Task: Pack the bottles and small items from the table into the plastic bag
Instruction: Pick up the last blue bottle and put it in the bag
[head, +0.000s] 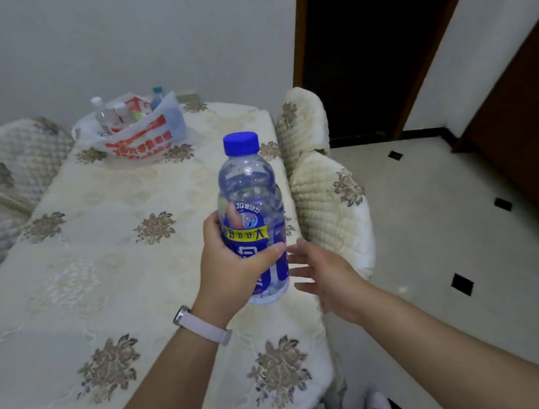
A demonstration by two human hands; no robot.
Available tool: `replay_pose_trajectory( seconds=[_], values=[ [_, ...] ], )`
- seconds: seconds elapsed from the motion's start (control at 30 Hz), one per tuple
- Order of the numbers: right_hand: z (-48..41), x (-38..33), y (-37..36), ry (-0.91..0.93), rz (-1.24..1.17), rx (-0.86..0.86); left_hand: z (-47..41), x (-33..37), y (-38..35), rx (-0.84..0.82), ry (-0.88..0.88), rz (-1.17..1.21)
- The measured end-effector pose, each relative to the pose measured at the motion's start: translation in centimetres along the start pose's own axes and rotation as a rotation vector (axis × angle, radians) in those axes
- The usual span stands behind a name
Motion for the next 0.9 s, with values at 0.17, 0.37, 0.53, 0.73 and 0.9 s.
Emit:
replay_pose_trajectory(
  seconds=[0.17, 0.37, 0.53, 0.73, 0.9],
  values=[
    [0.1, -1.0, 5.6, -0.013, -0.111, -0.008, 1.8, 1.9, -6.4, -0.066, -0.032, 0.005],
    [-0.9, -2.3, 15.6, -0.010, -0.158, -0.005, 4.5, 5.3, -16.4, -0.115, -0.044, 0.000],
    [-2.3, -3.9, 24.7, 0.027, -0.218, -0.012, 7.0, 7.5, -26.0, -0.145, -0.097, -0.036],
    [-4.2, -4.6, 34.4, 0.026, -0.265, 0.055, 9.4, 9.6, -36.2, -0.220, -0.144, -0.006],
    [-5.6, -5.5, 40.3, 0.027, -0.306, 0.110, 9.8, 10.4, -42.7, -0.312, -0.160, -0.005]
  ],
)
Point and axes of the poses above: each hand's wrist, its own z-axis away from the middle knuckle, its own y-axis out of the back of the hand, x = y × z, the point moved 4 cm from there along -z, towards the middle knuckle, and after that the axes turned 12 degrees about x, right-handed, at the moved point
